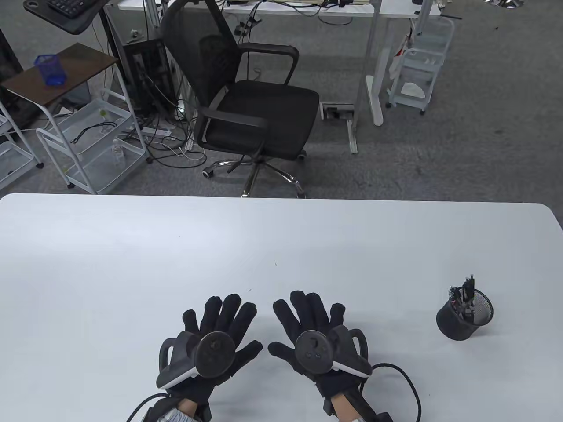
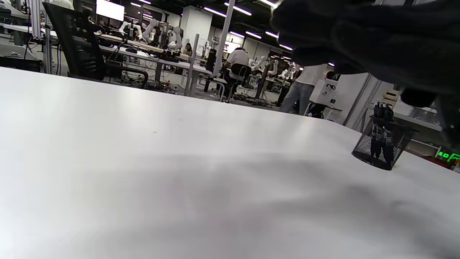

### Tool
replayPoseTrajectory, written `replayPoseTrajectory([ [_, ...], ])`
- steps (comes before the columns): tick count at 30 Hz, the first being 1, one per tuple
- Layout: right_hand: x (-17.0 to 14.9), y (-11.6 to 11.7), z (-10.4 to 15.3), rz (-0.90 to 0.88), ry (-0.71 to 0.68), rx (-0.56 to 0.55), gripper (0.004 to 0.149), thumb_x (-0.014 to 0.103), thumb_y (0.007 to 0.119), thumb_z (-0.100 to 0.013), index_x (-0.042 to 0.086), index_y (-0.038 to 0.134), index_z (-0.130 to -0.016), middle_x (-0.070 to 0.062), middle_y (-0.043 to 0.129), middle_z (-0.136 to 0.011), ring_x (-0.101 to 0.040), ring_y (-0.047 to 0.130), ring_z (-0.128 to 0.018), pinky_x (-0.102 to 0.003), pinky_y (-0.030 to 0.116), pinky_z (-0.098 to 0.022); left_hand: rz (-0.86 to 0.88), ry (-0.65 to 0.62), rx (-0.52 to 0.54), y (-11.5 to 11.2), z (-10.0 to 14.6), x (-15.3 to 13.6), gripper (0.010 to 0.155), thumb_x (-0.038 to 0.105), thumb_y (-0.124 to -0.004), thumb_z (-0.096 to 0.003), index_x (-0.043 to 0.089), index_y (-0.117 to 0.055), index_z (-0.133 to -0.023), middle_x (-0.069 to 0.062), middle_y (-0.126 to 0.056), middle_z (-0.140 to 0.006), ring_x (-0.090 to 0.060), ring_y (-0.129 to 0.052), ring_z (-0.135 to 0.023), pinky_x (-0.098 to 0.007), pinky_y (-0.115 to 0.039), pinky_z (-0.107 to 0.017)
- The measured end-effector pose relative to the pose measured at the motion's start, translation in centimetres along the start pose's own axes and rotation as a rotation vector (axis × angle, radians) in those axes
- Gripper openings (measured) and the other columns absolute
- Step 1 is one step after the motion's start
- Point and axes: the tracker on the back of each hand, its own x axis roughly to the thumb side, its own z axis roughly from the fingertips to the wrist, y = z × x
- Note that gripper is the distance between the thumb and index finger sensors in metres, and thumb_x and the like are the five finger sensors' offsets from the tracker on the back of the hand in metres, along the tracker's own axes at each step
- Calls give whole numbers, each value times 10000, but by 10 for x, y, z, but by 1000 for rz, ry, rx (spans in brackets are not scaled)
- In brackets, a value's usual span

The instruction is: Press to open click pens

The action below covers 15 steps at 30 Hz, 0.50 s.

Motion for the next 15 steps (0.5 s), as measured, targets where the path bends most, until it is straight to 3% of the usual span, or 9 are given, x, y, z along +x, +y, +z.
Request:
replayPoseTrajectory([
  [15, -2, -2, 0, -1, 21, -14, 781, 577, 521, -642, 190, 205, -1241, -286, 111, -1279, -602, 158, -1118, -851, 116, -655, 11, 1, -2, 1, 0, -1, 711, 631, -511, -701, 293, -241, -1266, -177, -218, -1339, -564, -234, -1190, -824, -190, -724],
])
